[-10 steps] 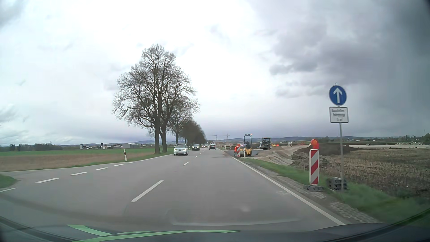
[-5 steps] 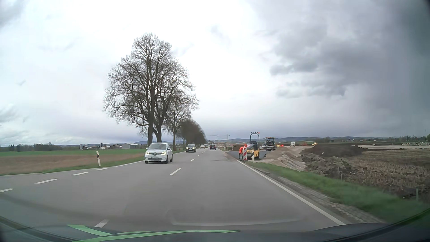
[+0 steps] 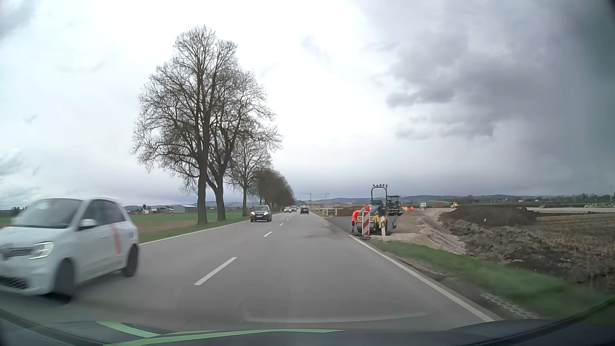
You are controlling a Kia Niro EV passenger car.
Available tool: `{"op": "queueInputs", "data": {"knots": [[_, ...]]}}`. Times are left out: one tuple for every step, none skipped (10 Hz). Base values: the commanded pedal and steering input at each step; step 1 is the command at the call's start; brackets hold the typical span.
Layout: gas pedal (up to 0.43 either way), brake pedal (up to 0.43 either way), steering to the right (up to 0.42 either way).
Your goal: Follow the waypoints while adhering to traffic rules and regulations
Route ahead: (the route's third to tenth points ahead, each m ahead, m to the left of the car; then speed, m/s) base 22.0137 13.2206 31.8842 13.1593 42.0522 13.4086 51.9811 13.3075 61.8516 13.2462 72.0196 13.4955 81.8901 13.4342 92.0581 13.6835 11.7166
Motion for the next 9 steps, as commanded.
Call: {"op": "queueInputs", "data": {"knots": [[0.098,0.000,-0.002],[0.098,0.000,-0.002],[0.098,0.000,-0.002],[0.098,0.000,-0.002],[0.098,0.000,-0.002],[0.098,0.000,-0.002],[0.098,0.000,-0.002],[0.098,0.000,-0.002],[0.098,0.000,-0.002]]}}
